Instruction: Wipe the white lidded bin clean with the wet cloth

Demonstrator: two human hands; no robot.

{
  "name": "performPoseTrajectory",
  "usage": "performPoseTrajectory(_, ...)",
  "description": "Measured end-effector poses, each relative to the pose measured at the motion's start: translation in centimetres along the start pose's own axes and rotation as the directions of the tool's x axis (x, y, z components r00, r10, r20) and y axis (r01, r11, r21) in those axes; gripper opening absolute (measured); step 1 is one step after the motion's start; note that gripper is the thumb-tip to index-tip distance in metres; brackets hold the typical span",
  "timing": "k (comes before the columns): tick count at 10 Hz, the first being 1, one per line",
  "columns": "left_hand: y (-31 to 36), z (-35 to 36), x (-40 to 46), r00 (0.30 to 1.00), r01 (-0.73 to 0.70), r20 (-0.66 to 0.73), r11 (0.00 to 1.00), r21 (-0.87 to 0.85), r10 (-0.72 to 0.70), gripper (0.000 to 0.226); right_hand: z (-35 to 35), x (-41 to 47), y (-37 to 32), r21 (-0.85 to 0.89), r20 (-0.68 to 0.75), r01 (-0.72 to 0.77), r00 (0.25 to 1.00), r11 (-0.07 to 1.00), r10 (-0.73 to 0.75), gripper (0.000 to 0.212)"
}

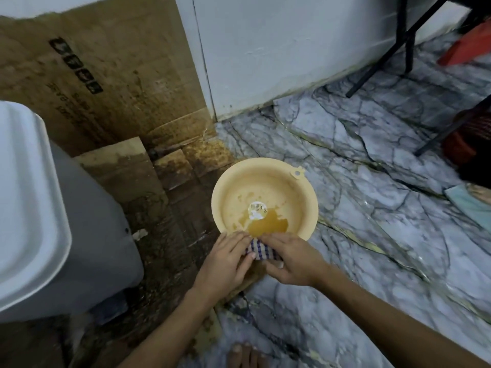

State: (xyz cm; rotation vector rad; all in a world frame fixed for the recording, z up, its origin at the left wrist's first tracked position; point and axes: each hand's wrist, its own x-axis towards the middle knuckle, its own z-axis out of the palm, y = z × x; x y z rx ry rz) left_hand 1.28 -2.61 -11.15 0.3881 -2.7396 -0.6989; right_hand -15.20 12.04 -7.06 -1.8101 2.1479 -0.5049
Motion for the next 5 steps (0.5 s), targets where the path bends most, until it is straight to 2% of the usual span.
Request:
performPoseTrajectory(1, -0.4, 0.0, -0.5, 0.999, -0.003, 0.05, 0.998, 0.063, 0.0, 0.052, 0.7, -0.8, 0.0, -0.112, 0.02, -0.04, 0.999, 0.993, 0.043, 0.066)
performPoseTrajectory(2, -0.3, -0.2, -0.9, 0.995, 0.031, 0.091, 0.995, 0.099, -0.04, 0.055, 1.0, -1.2, -0.4, -0.134, -0.053, -0.117, 0.992, 0.984, 0.111, 0.06)
performPoseTrajectory(3, 0.2, -0.2, -1.5, 0.991, 0.05, 0.118, 0.992, 0.119, -0.064, 0.058, 1.5, -1.7, -0.9, -0.156, -0.072, -0.128, 0.99, 0.979, 0.118, 0.055)
performPoseTrajectory(5, 1.6, -2.9, -2.0, 0.975, 0.175, 0.133, 0.983, 0.051, -0.18, 0.064, 0.6, -1.8, -1.6, -0.213, -0.157, -0.13, 0.983, 0.968, 0.098, 0.061)
